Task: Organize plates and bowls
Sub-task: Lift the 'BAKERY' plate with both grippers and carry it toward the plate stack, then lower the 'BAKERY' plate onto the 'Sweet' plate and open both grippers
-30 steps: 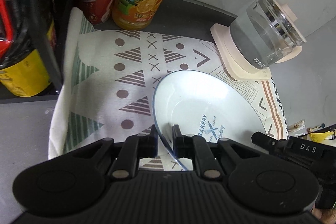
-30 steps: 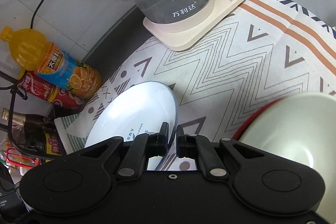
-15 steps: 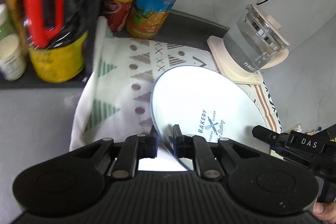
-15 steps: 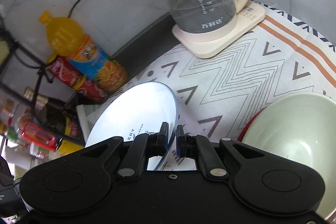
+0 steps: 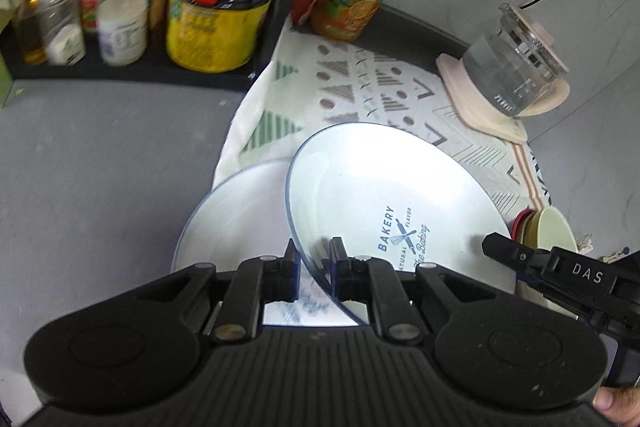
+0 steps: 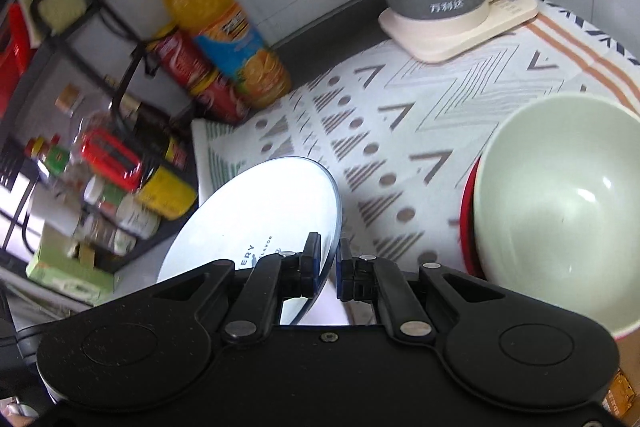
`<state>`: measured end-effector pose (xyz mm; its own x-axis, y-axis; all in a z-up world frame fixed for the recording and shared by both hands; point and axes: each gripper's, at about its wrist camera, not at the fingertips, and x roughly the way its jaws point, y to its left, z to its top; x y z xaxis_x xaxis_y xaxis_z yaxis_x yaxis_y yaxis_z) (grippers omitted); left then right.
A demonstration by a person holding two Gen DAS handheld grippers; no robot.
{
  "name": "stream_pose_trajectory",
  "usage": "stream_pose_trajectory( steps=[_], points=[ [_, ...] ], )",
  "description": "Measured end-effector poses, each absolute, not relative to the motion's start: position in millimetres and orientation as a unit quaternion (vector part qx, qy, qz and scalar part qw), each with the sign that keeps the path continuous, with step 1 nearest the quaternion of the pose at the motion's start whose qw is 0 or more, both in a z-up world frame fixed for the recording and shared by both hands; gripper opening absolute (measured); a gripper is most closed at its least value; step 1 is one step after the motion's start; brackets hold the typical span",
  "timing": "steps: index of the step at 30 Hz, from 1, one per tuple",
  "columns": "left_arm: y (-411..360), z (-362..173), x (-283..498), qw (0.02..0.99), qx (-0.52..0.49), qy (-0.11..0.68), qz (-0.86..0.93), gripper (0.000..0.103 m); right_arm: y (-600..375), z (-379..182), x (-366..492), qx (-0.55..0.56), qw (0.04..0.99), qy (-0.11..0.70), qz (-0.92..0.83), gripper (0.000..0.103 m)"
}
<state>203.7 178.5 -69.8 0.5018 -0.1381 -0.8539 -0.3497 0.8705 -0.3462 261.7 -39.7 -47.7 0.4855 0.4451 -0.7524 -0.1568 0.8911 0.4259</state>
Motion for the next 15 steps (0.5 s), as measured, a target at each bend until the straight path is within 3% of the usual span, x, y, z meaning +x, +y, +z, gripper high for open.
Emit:
stream_pose_trajectory(
  steps=[15],
  points=[
    [170.4, -92.3, 163.9, 0.813, -0.261, 0.513, 0.086, 0.012, -39.7, -68.7, 222.7, 0.123, 0.837, 0.498, 0.19, 0.007]
  ],
)
